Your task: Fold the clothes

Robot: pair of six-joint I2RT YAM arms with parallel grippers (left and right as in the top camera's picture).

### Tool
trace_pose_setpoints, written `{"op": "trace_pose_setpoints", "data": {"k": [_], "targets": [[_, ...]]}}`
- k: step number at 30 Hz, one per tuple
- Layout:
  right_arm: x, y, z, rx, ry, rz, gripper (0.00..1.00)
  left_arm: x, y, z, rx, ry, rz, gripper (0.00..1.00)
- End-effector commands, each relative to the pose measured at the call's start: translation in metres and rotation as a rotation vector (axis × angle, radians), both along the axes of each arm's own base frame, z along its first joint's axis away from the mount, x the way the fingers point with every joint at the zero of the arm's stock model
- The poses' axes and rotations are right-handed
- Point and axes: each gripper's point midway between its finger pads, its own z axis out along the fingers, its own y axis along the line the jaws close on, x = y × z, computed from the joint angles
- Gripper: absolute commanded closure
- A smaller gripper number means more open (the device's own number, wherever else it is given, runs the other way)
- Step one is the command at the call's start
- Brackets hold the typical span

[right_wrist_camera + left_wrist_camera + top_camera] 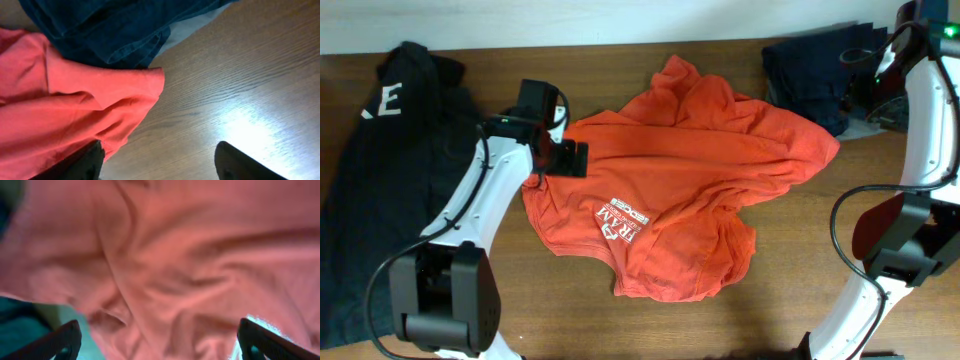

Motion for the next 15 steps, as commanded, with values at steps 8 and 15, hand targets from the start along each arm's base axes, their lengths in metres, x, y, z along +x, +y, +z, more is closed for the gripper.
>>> {"op": "trace_pose_setpoints", "data": {"k": [8, 15], "targets": [[0.013, 0.035, 0.009, 0.016, -0.035, 0.107, 0.24, 0.019, 0.074, -0.039, 0.071, 0.029, 0.175, 0.16], [0.021, 0.048, 0.01, 0.012, -0.055, 0.139, 0.25, 0.012, 0.069, -0.065, 0.07, 0.094, 0.16, 0.37]]}}
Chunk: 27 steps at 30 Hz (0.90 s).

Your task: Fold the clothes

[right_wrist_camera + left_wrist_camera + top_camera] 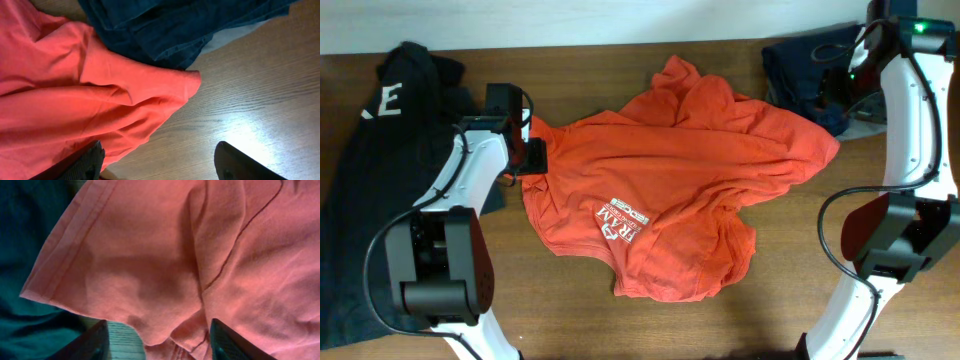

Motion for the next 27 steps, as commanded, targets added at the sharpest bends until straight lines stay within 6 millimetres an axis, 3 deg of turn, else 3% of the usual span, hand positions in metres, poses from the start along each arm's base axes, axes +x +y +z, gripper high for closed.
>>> {"op": "trace_pose_setpoints", "data": {"k": [1, 6, 9, 11, 12, 15, 16, 21, 27], "targets": [[0.005, 0.007, 0.009, -0.002, -0.033, 0.02, 0.25, -0.006, -0.003, -0.02, -0.003, 0.042, -0.008, 0.37], [0.008, 0.01, 0.01, -0.006, -0.041, 0.038, 0.25, -0.006, -0.002, -0.047, 0.001, 0.082, -0.006, 0.37], [0.01, 0.009, 0.01, -0.009, -0.047, 0.044, 0.25, -0.005, -0.002, -0.051, 0.002, 0.085, -0.007, 0.41], [0.01, 0.009, 0.011, -0.01, -0.049, 0.044, 0.25, -0.004, -0.002, -0.051, 0.002, 0.078, -0.007, 0.53], [0.01, 0.009, 0.011, -0.01, -0.049, 0.044, 0.25, -0.002, -0.001, -0.051, 0.01, 0.07, -0.004, 0.69], [0.01, 0.009, 0.011, -0.01, -0.049, 0.044, 0.25, 0.006, 0.001, -0.049, 0.016, 0.038, -0.002, 0.94], [0.01, 0.009, 0.011, -0.01, -0.049, 0.044, 0.25, 0.012, 0.001, -0.046, 0.019, 0.018, 0.0, 0.99], [0.01, 0.009, 0.011, -0.01, -0.049, 0.044, 0.25, 0.052, 0.013, -0.009, 0.073, -0.119, 0.028, 0.98], [0.01, 0.011, 0.011, -0.009, -0.049, 0.049, 0.25, 0.12, 0.037, 0.057, 0.181, -0.414, 0.034, 0.99]]}}
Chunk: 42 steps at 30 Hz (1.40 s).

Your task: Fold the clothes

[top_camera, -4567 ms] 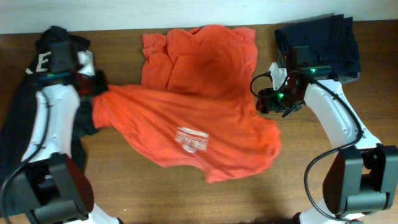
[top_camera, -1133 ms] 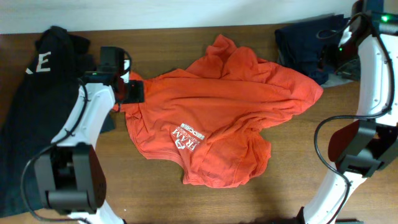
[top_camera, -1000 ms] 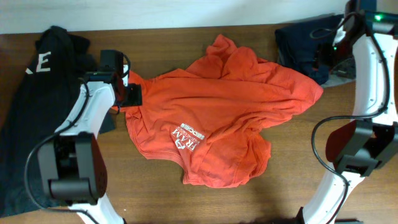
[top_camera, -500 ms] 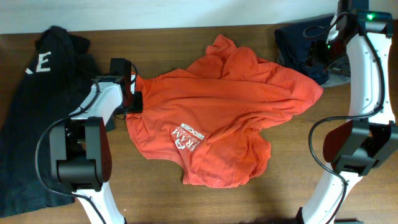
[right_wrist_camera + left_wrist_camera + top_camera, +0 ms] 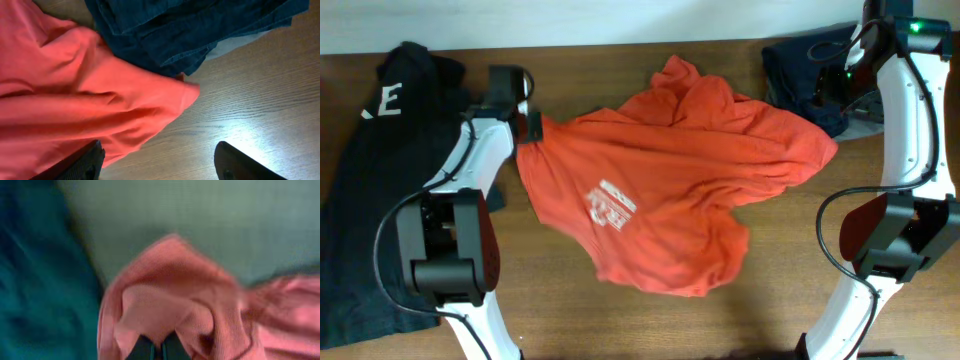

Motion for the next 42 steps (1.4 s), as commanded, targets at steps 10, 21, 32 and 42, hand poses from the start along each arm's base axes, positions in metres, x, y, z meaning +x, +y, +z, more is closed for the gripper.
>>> {"op": "trace_pose_setpoints", "data": {"k": [10, 21, 32, 42], "targets": [[0.007, 0.026, 0.008, 0.001, -0.027, 0.058, 0.25, 0.087, 0.092, 0.092, 0.138, -0.52, 0.119, 1.0], [0.01, 0.037, 0.008, 0.001, -0.028, 0.085, 0.23, 0.083, 0.082, 0.103, 0.125, -0.513, 0.096, 0.01], [0.01, 0.038, 0.008, 0.008, -0.031, 0.087, 0.01, -0.074, -0.047, 0.057, -0.1, 0.176, -0.109, 0.01], [0.011, 0.039, 0.008, 0.008, -0.033, 0.087, 0.01, -0.164, -0.052, -0.011, -0.169, 0.497, 0.131, 0.01]]}}
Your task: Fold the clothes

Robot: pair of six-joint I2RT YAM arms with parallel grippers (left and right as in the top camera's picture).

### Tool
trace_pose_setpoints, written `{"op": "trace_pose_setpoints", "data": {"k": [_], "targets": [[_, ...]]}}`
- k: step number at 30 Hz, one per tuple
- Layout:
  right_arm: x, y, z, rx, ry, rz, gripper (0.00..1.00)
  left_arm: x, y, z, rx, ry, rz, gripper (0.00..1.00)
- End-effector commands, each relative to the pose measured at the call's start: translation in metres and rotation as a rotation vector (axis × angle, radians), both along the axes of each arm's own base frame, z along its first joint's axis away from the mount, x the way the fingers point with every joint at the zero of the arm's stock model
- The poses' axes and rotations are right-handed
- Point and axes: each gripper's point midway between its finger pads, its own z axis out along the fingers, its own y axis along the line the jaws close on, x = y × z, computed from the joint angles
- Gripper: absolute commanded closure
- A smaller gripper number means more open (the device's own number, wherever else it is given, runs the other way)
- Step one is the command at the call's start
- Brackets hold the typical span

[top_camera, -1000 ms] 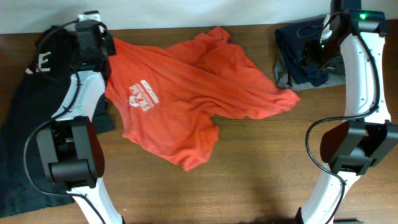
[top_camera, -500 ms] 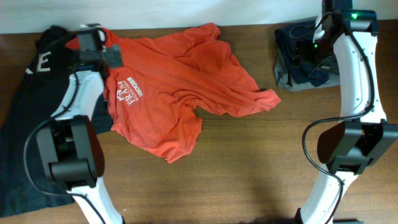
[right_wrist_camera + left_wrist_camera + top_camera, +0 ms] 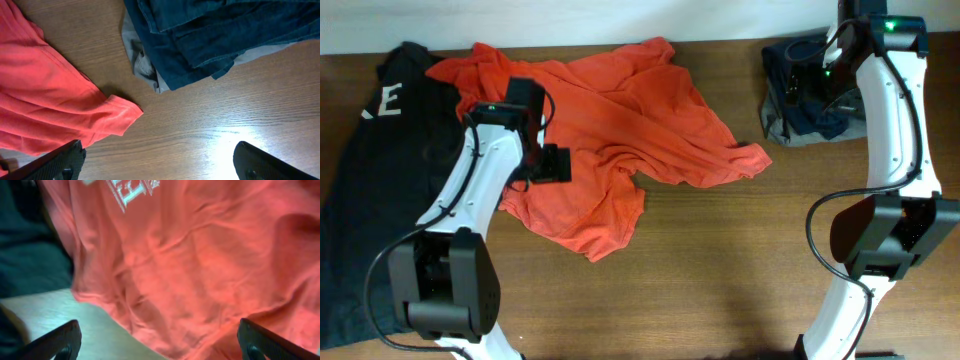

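Note:
The orange shirt (image 3: 620, 130) lies crumpled across the table's back left, with one edge over the black garment (image 3: 370, 170). Its white print (image 3: 131, 190) shows at the top of the left wrist view. My left gripper (image 3: 548, 162) is over the shirt's lower left part, and in its own view this left gripper (image 3: 160, 347) is open with only orange cloth (image 3: 190, 270) beneath. My right gripper (image 3: 160, 165) hangs open over bare wood, between the shirt's sleeve end (image 3: 117, 112) and the jeans (image 3: 215, 35).
A pile of dark blue jeans (image 3: 810, 85) rests on a grey cloth (image 3: 778, 128) at the back right. The black garment with white lettering fills the left side. Brown wooden table (image 3: 740, 270) runs to the front edge.
My left gripper has let go of the shirt's edge and now sits open lower down over the shirt. The shirt lies further left and back, away from the jeans. My right gripper's fingers stand wider apart.
My left gripper was open over the shirt's left part, then open at its left hem. Then it was shut on that edge near the black garment, with the shirt shifted left. Now the shirt lies at the back left and both grippers are open.

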Motion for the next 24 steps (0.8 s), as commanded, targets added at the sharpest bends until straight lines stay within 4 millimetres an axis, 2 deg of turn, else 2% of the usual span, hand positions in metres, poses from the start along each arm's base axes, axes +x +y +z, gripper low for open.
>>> {"op": "trace_pose_setpoints", "data": {"k": [1, 6, 8, 12, 14, 15, 16, 17, 21, 24], "targets": [[0.003, 0.004, 0.007, 0.004, -0.022, 0.006, 0.01, -0.026, 0.001, -0.03, -0.017, 0.074, 0.149, 0.01], [0.003, 0.004, 0.007, 0.005, -0.022, 0.005, 0.01, -0.052, 0.005, -0.058, -0.009, 0.13, 0.264, 0.05], [0.003, 0.004, 0.007, 0.005, -0.022, 0.005, 0.01, -0.062, 0.006, -0.069, -0.006, 0.148, 0.308, 0.11], [0.003, 0.004, 0.007, 0.005, -0.022, 0.005, 0.01, -0.075, 0.008, -0.085, 0.0, 0.166, 0.342, 0.28], [0.003, 0.004, 0.007, 0.006, -0.022, 0.006, 0.01, -0.076, 0.008, -0.088, 0.0, 0.163, 0.345, 0.43], [0.003, 0.005, 0.007, 0.008, -0.022, 0.006, 0.01, -0.076, 0.008, -0.089, -0.001, 0.16, 0.345, 0.61], [0.003, 0.005, 0.007, 0.008, -0.022, 0.006, 0.01, -0.075, 0.008, -0.089, -0.002, 0.156, 0.345, 0.89], [0.003, 0.005, 0.007, 0.008, -0.022, 0.006, 0.01, -0.074, 0.009, -0.089, 0.006, 0.152, 0.332, 0.99], [0.001, 0.005, 0.006, 0.009, -0.015, 0.006, 0.01, -0.074, 0.017, -0.073, 0.024, 0.155, 0.266, 1.0], [0.0, 0.005, 0.006, 0.011, -0.009, 0.007, 0.01, -0.078, 0.044, -0.035, 0.107, 0.111, 0.303, 0.99]]}}
